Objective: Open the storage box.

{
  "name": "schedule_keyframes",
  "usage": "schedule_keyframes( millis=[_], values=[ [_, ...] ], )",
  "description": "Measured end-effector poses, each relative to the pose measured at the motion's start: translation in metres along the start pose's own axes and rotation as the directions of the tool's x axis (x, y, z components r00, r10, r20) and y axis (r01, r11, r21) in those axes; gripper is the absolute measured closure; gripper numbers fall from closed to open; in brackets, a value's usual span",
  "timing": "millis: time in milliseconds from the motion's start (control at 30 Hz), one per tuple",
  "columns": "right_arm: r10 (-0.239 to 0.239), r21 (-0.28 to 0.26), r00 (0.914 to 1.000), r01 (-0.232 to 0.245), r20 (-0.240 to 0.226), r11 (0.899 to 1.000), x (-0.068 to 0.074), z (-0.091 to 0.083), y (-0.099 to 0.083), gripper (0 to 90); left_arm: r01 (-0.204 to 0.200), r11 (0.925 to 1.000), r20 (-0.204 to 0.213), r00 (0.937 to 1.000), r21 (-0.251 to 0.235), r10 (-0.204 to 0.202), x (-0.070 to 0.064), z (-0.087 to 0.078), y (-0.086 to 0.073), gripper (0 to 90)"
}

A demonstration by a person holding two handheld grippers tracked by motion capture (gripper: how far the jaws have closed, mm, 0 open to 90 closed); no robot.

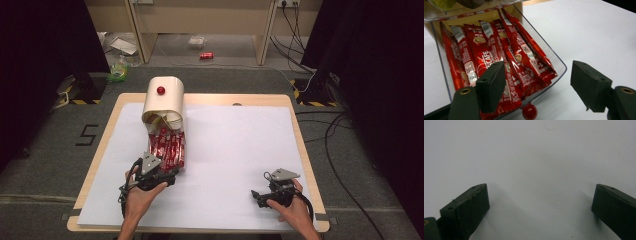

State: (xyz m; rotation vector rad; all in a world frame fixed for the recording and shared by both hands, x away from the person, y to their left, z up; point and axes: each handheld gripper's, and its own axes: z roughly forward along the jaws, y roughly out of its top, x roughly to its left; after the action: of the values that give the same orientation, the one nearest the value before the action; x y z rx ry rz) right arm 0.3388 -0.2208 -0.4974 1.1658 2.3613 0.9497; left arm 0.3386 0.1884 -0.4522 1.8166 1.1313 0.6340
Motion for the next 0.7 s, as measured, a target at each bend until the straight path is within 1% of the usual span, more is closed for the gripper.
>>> schedule_keyframes(
  millis=[167, 267, 400, 467, 700],
  values=[
    [0.0, 0.0, 1.0, 0.0, 0.0, 1.0, 0.0, 0.0, 0.0, 1.7, 0.027, 0.9995, -0.012, 0.9995, -0.014, -0.028, 0.007, 0.001, 0.002, 25.8],
    [0.001, 0.0, 1.0, -0.001, 0.0, 1.0, 0.0, 0.0, 0.0, 1.7, 0.034, 0.9993, -0.018, 0.9992, -0.016, -0.034, 0.01, 0.002, 0.003, 24.2],
    [0.001, 0.0, 1.0, -0.001, 0.0, 1.0, 0.0, 0.0, 0.0, 1.7, 0.034, 0.9992, -0.032, 0.9989, -0.02, -0.035, 0.013, 0.002, 0.005, 23.2],
    [0.001, 0.0, 1.0, -0.001, -0.001, 1.0, 0.0, 0.0, 0.0, 1.7, 0.034, 0.9992, -0.043, 0.9984, -0.021, -0.035, 0.015, 0.003, 0.007, 20.7],
    [0.001, -0.001, 1.0, -0.001, -0.001, 1.0, 0.0, 0.0, 0.0, 1.7, 0.033, 0.999, -0.053, 0.998, -0.031, -0.035, 0.02, 0.007, 0.014, 21.4]
  ],
)
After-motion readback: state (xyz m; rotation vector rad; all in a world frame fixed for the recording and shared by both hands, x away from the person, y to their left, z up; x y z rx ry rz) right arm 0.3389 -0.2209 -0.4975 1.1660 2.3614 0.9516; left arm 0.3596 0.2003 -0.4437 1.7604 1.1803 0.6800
